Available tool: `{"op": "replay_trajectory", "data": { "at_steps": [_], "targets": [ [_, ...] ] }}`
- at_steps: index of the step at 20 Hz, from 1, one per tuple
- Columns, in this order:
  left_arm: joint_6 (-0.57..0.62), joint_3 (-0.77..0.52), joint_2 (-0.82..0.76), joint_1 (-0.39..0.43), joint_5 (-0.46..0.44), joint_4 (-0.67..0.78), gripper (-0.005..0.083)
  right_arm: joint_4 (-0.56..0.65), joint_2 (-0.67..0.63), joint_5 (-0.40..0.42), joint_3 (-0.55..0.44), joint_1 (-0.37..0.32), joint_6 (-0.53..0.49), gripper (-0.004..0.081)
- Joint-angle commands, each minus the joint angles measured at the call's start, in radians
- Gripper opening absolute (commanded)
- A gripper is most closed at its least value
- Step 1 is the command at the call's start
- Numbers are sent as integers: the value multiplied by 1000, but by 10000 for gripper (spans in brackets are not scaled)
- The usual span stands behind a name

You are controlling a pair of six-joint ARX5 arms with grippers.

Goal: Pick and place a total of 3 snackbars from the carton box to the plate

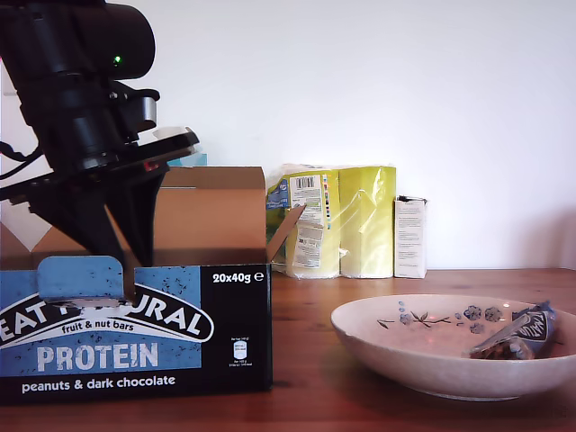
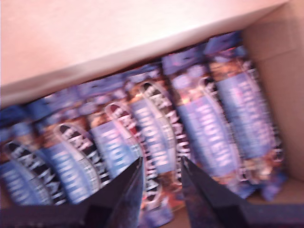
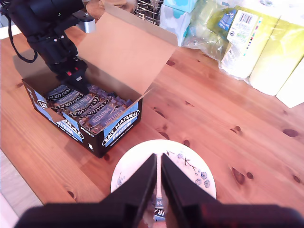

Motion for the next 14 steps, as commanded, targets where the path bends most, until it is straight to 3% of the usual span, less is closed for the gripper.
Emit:
{"op": "replay_trajectory", "data": {
  "at_steps": [1,3,4,14],
  "targets": [
    [0,-14,21,-2,-43,-13,248,3,0,0,-21,-3,0,-13],
    [0,-14,36,-2,-63,-19,396,4,0,0,-21,-3,-5,-13],
    [-6,-14,46,-2,-70,-16,422,4,0,0,-21,-3,-8,-13],
    [-33,-14,138,-2,-76,32,409,4,0,0,-21,-3,-10,-13]
  ]
}}
